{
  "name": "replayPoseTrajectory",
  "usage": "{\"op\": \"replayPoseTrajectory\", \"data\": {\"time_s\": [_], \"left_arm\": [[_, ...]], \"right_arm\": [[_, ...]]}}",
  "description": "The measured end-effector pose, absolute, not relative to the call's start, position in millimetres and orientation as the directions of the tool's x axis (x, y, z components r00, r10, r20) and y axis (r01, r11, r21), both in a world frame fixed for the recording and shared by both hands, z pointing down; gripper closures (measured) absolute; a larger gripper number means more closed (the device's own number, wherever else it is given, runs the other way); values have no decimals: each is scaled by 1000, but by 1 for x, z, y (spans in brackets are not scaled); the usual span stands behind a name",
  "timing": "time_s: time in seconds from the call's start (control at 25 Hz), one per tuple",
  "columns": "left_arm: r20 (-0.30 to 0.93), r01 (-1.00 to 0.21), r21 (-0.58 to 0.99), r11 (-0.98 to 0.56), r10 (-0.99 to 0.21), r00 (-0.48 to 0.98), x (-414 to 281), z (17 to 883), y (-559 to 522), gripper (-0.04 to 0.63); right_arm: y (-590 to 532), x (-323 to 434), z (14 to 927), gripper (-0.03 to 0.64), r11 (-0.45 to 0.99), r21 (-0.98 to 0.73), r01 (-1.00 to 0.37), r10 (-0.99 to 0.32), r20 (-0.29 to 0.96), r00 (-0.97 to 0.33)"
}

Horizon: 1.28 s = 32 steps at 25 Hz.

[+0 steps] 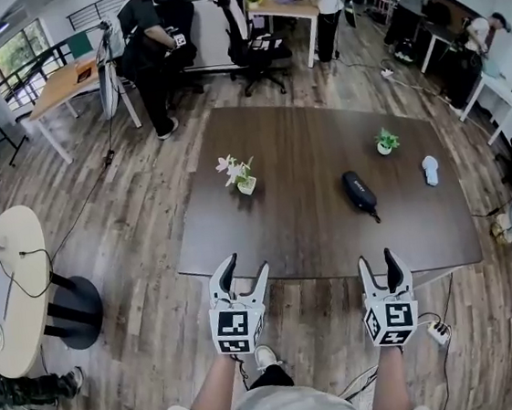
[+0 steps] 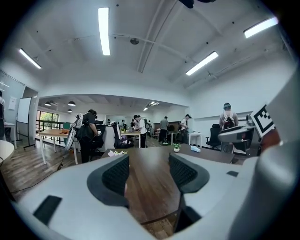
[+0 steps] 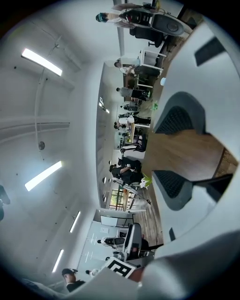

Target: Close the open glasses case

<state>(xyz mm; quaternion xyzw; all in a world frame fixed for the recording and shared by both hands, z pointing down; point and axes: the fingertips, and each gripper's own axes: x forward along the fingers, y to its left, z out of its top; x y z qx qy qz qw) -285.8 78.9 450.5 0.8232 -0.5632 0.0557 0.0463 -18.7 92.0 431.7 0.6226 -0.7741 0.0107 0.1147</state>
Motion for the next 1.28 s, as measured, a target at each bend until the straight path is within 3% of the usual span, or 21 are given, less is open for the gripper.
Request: {"op": "replayPoseTrajectory", "data": {"time_s": [0.64, 1.28], "left_arm": [[229, -925, -30, -378, -904, 362, -292, 474, -17, 322], [220, -952, 10, -305, -928, 300, -172, 450, -130, 327]], "right_arm": [[-16, -43, 461, 367, 261, 153, -953, -946, 237, -221], [-154, 75, 448, 367, 341, 113, -933, -929, 189, -317]]}}
